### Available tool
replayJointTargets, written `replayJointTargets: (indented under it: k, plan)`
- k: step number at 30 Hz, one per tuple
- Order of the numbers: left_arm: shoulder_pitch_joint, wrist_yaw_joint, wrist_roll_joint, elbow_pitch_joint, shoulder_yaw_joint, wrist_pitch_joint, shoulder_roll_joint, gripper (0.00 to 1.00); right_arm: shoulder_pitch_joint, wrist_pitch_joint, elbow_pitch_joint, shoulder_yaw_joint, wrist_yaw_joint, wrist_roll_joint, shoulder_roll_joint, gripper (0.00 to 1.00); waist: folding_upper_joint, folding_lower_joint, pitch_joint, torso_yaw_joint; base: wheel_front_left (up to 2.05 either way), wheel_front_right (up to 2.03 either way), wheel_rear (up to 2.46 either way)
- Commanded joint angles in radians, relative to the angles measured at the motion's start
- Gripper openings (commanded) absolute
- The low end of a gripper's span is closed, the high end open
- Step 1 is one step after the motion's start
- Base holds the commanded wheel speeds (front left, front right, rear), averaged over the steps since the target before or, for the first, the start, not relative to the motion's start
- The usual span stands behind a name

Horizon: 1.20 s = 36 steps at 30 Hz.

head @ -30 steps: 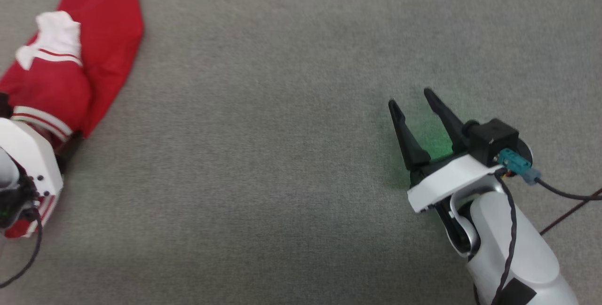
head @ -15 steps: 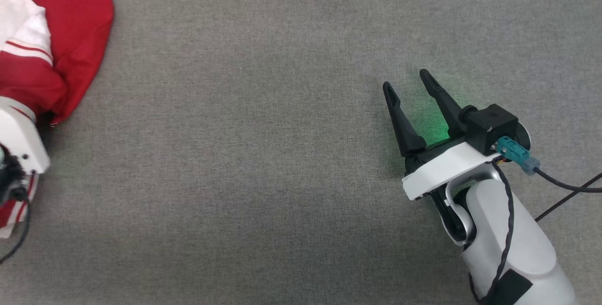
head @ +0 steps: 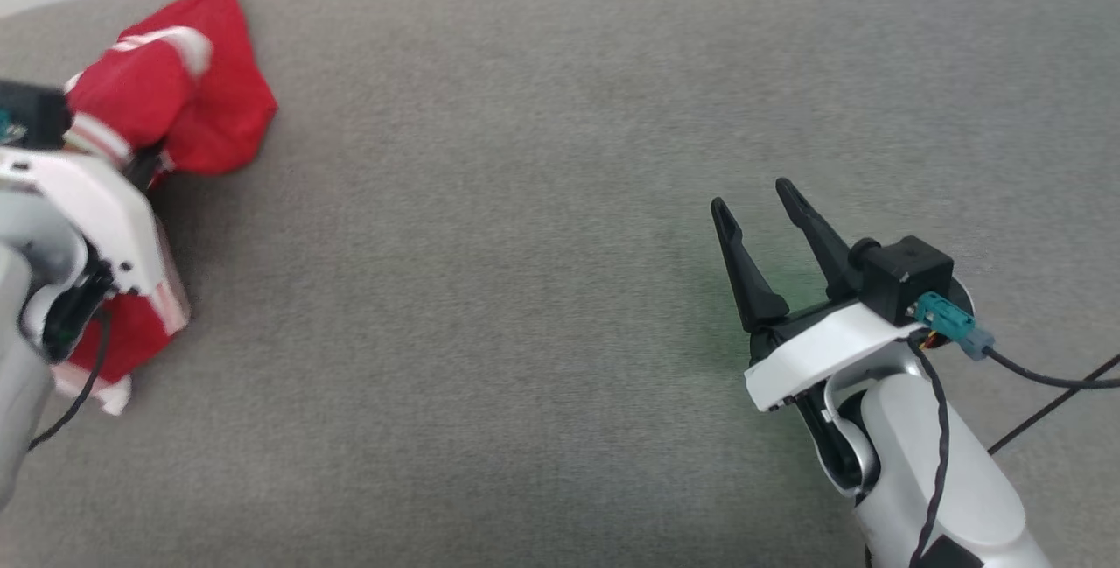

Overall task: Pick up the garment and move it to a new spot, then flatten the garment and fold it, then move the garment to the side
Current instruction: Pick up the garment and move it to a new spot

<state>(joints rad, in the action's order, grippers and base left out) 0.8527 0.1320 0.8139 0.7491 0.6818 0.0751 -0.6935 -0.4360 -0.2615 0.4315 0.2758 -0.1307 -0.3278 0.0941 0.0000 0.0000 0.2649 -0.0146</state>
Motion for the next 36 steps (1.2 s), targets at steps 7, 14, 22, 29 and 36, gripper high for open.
replayJointTargets:
  k: [7, 14, 22, 29, 36]
  plan:
    - [0.081, -0.003, -0.042, -0.185, 0.125, 0.001, 0.046, 0.0, 0.046, -0.005, -0.021, -0.044, 0.0, -0.025, -0.016, 1.0, 0.0, 0.0, -0.022, -0.098, 0.0, 0.0, 0.0]
    - [0.132, -0.003, -0.052, -0.281, 0.234, 0.036, 0.158, 0.0, 0.065, -0.005, -0.049, -0.099, 0.0, -0.037, -0.029, 1.0, 0.0, 0.0, 0.009, -0.175, 0.0, 0.0, 0.0]
    - [0.212, -0.003, -0.031, -0.262, 0.335, -0.023, 0.308, 0.0, 0.058, -0.005, -0.094, -0.173, 0.0, -0.062, -0.042, 1.0, 0.0, 0.0, 0.073, -0.295, 0.0, 0.0, 0.0]
    - [0.224, -0.003, -0.012, -0.138, 0.43, -0.056, 0.438, 0.0, 0.074, -0.005, -0.117, -0.209, 0.0, -0.124, -0.044, 1.0, 0.0, 0.0, 0.121, -0.357, 0.0, 0.0, 0.0]
    - [0.212, -0.003, -0.01, 0.004, 0.554, -0.031, 0.49, 0.0, 0.085, -0.005, -0.135, -0.243, 0.0, -0.152, -0.043, 1.0, 0.0, 0.0, 0.147, -0.387, 0.0, 0.0, 0.0]
